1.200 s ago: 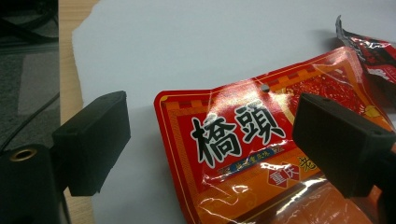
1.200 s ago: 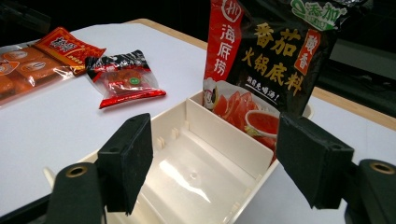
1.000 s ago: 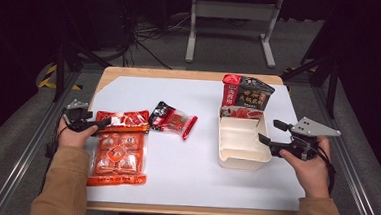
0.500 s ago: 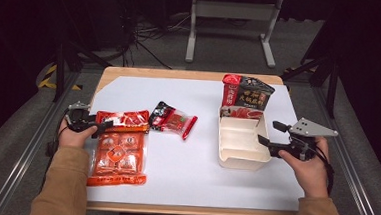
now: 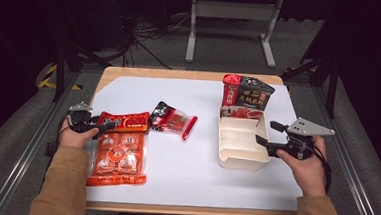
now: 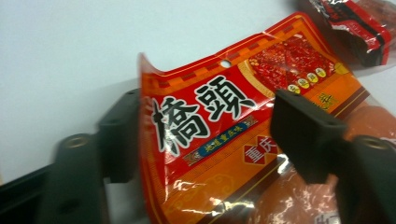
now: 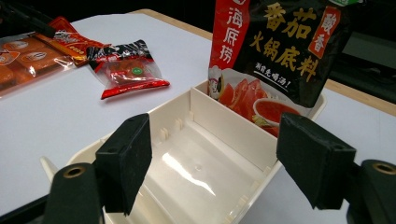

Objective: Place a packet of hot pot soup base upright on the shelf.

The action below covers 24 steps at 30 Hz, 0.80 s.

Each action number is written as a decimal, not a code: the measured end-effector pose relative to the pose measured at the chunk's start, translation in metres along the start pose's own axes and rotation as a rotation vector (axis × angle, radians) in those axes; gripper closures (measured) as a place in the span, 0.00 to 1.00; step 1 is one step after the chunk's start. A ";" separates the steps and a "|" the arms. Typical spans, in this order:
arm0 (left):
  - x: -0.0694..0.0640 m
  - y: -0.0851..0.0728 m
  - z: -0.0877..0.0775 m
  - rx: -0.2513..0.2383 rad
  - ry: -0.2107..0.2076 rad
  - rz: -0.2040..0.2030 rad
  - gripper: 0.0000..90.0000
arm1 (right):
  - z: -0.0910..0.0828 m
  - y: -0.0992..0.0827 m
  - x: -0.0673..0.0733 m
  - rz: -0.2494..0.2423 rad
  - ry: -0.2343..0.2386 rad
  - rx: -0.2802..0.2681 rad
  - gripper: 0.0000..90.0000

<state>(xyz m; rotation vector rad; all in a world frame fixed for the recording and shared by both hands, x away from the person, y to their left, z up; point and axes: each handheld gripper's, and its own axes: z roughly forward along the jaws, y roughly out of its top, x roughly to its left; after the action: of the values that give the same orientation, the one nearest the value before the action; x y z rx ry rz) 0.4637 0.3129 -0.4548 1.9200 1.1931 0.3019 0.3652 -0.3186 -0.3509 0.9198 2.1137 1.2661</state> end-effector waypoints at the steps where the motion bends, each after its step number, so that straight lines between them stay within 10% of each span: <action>1: 0.000 0.000 -0.001 -0.003 0.006 -0.001 0.50 | 0.000 0.000 0.000 0.001 0.001 0.000 0.30; 16: -0.002 -0.001 -0.017 -0.077 -0.141 0.004 0.70 | 0.000 0.000 0.001 -0.002 0.019 -0.006 0.30; 24: -0.002 -0.004 -0.009 -0.012 -0.099 0.033 0.79 | 0.001 0.001 0.003 -0.005 0.029 -0.006 0.30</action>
<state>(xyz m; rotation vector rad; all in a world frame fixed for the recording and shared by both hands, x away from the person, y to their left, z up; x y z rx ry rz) 0.4552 0.3164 -0.4519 1.9231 1.0934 0.2279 0.3643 -0.3158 -0.3504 0.8989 2.1320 1.2898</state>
